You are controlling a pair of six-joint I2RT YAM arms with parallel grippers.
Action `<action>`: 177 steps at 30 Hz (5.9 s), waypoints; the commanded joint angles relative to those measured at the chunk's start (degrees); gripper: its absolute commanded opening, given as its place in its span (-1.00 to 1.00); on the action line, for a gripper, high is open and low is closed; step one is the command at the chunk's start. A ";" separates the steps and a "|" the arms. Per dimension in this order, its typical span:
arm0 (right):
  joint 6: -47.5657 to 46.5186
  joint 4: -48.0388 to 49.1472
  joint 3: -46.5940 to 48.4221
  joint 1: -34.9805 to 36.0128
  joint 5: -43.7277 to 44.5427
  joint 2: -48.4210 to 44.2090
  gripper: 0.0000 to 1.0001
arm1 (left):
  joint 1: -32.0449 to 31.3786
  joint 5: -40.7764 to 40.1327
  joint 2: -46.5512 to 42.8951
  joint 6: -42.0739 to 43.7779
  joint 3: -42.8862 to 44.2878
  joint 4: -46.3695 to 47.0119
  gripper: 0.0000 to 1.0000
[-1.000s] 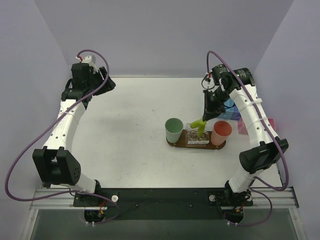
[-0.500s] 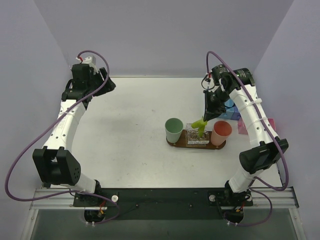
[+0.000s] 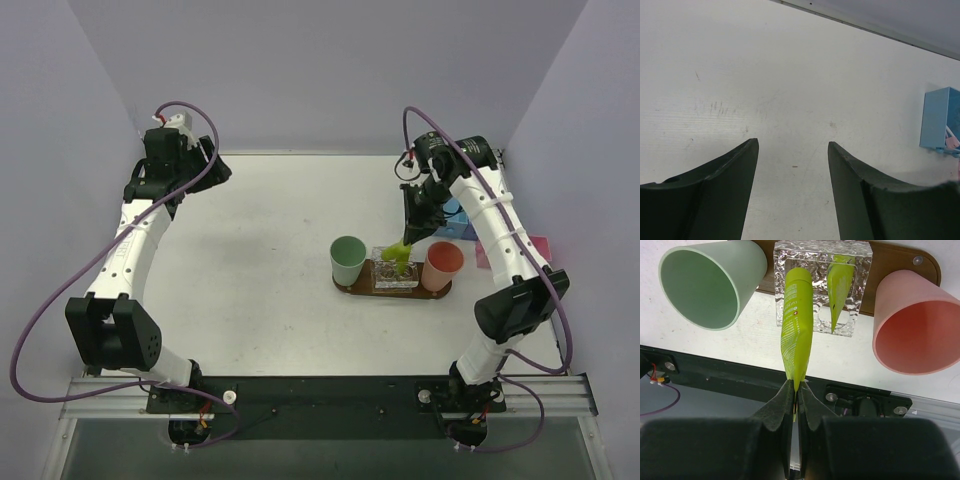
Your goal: Prepare toiletry sets of a toothbrush and toothpaste on the tray
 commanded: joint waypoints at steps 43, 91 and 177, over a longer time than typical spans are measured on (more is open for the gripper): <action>-0.01 -11.84 0.57 2.42 0.90 9.58 -1.00 | -0.01 -1.02 -3.00 1.21 -0.99 0.66 0.36; 5.70 -11.92 5.75 4.18 5.91 16.44 -0.70 | 0.34 -1.38 -4.59 1.03 -3.81 1.27 0.36; 2.19 24.37 7.51 -11.56 14.79 27.77 -0.42 | 0.08 -0.94 -3.27 0.24 0.85 0.13 0.37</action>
